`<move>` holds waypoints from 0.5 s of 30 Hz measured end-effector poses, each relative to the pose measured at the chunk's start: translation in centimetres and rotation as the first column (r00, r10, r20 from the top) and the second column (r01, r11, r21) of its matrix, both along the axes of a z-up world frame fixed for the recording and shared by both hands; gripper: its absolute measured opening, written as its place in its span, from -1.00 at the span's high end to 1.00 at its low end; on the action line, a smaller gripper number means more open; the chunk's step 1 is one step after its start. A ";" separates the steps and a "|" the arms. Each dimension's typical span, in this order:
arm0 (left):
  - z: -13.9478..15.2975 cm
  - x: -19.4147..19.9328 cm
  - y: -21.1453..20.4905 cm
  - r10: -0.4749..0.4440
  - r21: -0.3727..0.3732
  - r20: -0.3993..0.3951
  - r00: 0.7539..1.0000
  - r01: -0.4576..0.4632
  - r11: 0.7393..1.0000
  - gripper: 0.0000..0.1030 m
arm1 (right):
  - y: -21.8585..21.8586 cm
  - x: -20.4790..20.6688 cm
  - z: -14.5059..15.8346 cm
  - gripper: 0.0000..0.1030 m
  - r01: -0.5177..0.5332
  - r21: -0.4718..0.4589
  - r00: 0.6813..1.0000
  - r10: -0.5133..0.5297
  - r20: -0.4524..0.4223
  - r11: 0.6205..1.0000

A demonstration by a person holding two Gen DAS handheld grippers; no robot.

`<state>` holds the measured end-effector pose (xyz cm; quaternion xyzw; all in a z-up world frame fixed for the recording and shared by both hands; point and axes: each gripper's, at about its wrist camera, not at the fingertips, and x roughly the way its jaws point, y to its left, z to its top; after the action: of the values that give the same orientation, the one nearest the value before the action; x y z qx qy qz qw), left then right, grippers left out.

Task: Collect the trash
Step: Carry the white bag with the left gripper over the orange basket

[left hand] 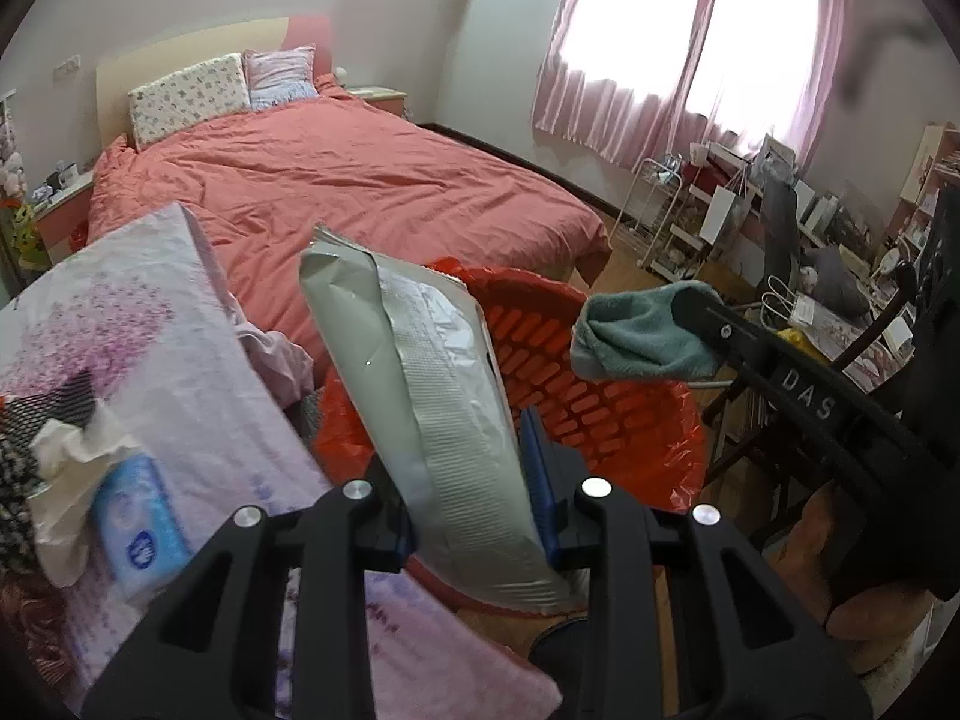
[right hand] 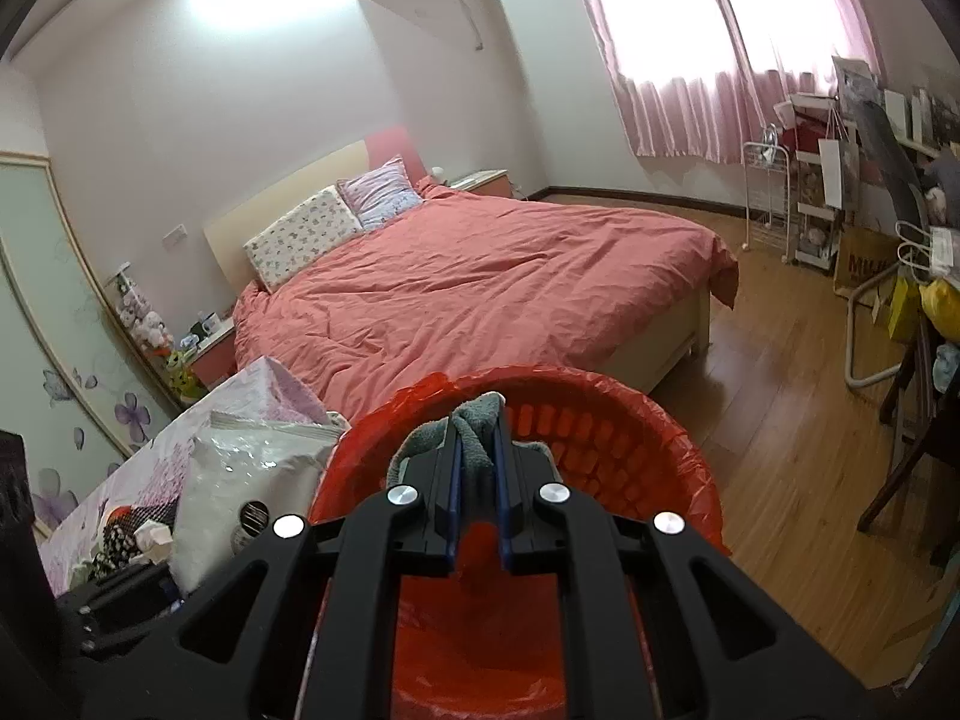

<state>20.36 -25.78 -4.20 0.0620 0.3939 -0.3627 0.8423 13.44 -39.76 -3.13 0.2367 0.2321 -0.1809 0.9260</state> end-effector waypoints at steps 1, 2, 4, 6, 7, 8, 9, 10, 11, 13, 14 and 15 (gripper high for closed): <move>-0.2 0.1 -0.4 -0.002 0.007 -0.002 1.000 0.002 1.000 0.40 | -0.1 0.0 -0.1 0.82 0.005 0.005 1.000 -0.005 -0.001 1.000; -0.7 0.3 -0.8 -0.001 0.018 -0.006 1.000 0.001 1.000 0.38 | -0.2 0.1 -0.3 0.82 0.007 0.012 1.000 -0.007 -0.003 1.000; -1.1 0.5 -1.0 0.005 0.030 -0.016 1.000 -0.005 1.000 0.28 | -0.1 0.0 -0.3 0.81 0.002 0.027 1.000 -0.002 -0.003 1.000; -1.5 0.6 -1.0 0.014 0.040 -0.024 1.000 -0.013 0.999 0.12 | -0.3 0.2 -0.5 0.80 -0.007 0.041 1.000 0.007 -0.010 0.999; -1.8 0.7 -0.9 0.019 0.046 -0.025 1.000 -0.017 0.999 0.01 | -0.4 0.2 -0.6 0.72 -0.007 0.045 1.000 0.008 -0.012 0.999; -2.1 0.8 -0.9 0.026 0.057 -0.023 0.999 -0.024 0.998 -0.07 | -0.4 0.2 -0.6 0.66 -0.008 0.047 1.000 0.008 -0.014 0.999; -2.3 0.8 -0.8 0.031 0.063 -0.023 0.999 -0.029 0.998 -0.09 | -0.3 0.1 -0.8 0.52 -0.012 0.051 1.000 0.013 -0.019 0.999; -2.5 0.8 -0.7 0.039 0.071 -0.024 0.999 -0.037 0.997 -0.11 | -0.4 0.1 -0.8 0.40 -0.014 0.054 1.000 0.015 -0.020 0.998; -2.6 0.8 -0.4 0.048 0.075 -0.027 0.999 -0.045 0.996 -0.15 | -0.3 0.0 -0.8 0.36 -0.012 0.054 1.000 0.013 -0.022 0.998; -2.9 1.1 0.3 0.068 0.082 -0.038 0.997 -0.065 0.995 -0.22 | -0.2 -0.2 -0.8 0.20 -0.007 0.053 1.000 0.009 -0.027 0.999; -3.0 1.2 0.5 0.075 0.084 -0.043 0.996 -0.071 0.994 -0.26 | -0.3 -0.2 -0.8 0.20 -0.004 0.052 1.000 0.005 -0.029 0.999; -3.1 1.3 0.7 0.078 0.085 -0.052 0.996 -0.073 0.994 -0.27 | -0.1 -0.5 -0.8 0.19 0.001 0.052 0.999 0.001 -0.033 0.999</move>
<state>21.69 -25.13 -7.31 0.0719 0.4339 -0.3157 0.8408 12.97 -39.86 -3.92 0.2574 0.2519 -0.1785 0.9157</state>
